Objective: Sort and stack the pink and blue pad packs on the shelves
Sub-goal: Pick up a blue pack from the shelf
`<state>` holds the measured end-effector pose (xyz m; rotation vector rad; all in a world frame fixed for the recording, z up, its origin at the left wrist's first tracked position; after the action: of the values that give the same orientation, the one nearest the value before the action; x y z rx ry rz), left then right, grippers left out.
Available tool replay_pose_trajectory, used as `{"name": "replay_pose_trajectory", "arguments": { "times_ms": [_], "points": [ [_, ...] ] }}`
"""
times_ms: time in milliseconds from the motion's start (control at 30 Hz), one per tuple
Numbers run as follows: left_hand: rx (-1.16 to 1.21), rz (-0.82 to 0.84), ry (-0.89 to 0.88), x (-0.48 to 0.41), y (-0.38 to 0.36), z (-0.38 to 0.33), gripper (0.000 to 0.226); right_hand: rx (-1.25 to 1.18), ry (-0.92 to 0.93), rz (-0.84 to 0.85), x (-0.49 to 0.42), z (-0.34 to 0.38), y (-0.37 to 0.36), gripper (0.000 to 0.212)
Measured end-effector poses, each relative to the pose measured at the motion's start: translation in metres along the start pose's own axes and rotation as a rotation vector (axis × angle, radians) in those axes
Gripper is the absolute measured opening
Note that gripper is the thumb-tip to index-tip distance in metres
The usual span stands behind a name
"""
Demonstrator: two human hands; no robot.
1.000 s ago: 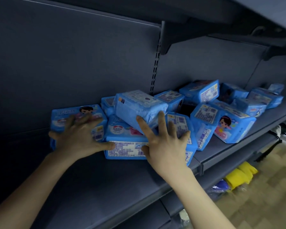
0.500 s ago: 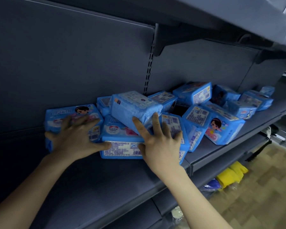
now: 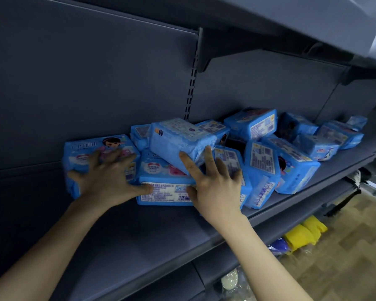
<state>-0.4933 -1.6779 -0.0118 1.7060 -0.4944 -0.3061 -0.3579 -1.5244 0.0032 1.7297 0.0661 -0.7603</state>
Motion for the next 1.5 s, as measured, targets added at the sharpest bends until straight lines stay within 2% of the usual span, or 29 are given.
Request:
{"name": "replay_pose_trajectory", "arguments": {
  "times_ms": [133, 233, 300, 400, 467, 567, 667, 733, 833, 867, 967, 1067, 1233, 1367, 1500],
  "points": [
    [-0.015, -0.002, 0.020, -0.003, -0.003, -0.008, 0.096, -0.004, 0.053, -0.008, -0.003, -0.010, -0.002, 0.085],
    [-0.012, -0.007, 0.034, -0.004, -0.003, -0.009, 0.096, -0.214, 0.119, -0.065, -0.003, -0.018, 0.008, 0.067],
    [-0.016, -0.022, 0.038, -0.004, -0.003, -0.008, 0.097, -0.410, 0.088, -0.126, -0.001, -0.030, 0.021, 0.054],
    [-0.016, -0.043, 0.041, -0.004, -0.004, -0.009, 0.098, -0.421, -0.046, -0.142, 0.001, -0.052, 0.029, 0.056],
    [-0.022, -0.045, 0.044, -0.004, -0.004, -0.008, 0.098, -0.352, -0.155, -0.036, 0.002, -0.059, 0.028, 0.069],
    [0.003, -0.014, 0.032, -0.003, -0.002, -0.009, 0.099, -0.260, -0.221, 0.285, 0.006, -0.059, 0.012, 0.082],
    [-0.041, -0.091, 0.006, 0.008, 0.003, -0.022, 0.096, -0.220, -0.206, 0.353, 0.010, -0.056, 0.004, 0.077],
    [-0.043, -0.244, -0.114, 0.022, 0.004, -0.044, 0.093, -0.287, -0.238, 0.292, 0.013, -0.058, 0.008, 0.082],
    [0.101, -0.574, -0.494, 0.046, 0.002, -0.083, 0.074, -0.302, -0.309, 0.274, 0.023, -0.072, 0.013, 0.082],
    [0.168, -0.623, -0.587, 0.055, 0.001, -0.097, 0.065, -0.299, -0.331, 0.291, 0.027, -0.078, 0.014, 0.080],
    [0.256, -0.600, -0.726, 0.066, -0.004, -0.137, 0.060, -0.342, -0.408, 0.340, 0.037, -0.100, 0.014, 0.084],
    [0.144, -0.552, -0.713, 0.061, -0.015, -0.163, 0.076, -0.360, -0.440, 0.408, 0.042, -0.113, 0.008, 0.090],
    [-0.004, -0.478, -0.687, 0.050, -0.042, -0.192, 0.094, -0.420, -0.417, 0.401, 0.042, -0.122, -0.004, 0.081],
    [0.076, -0.495, -0.680, 0.034, -0.050, -0.205, 0.093, -0.393, -0.370, 0.341, 0.032, -0.133, -0.014, 0.065],
    [0.152, -0.490, -0.695, 0.020, -0.055, -0.219, 0.093, -0.388, -0.338, 0.322, 0.024, -0.146, -0.021, 0.058]
  ]
}}
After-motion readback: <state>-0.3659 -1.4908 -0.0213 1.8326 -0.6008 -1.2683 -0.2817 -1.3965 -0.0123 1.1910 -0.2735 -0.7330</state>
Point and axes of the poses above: each hand's wrist, its own x-axis away from the middle knuckle, its own y-axis out of the back of the hand, z = x × y, the point moved 5 cm from there along -x, towards the middle knuckle, and after that the axes turned 6 degrees about z, right-handed, at the moved point
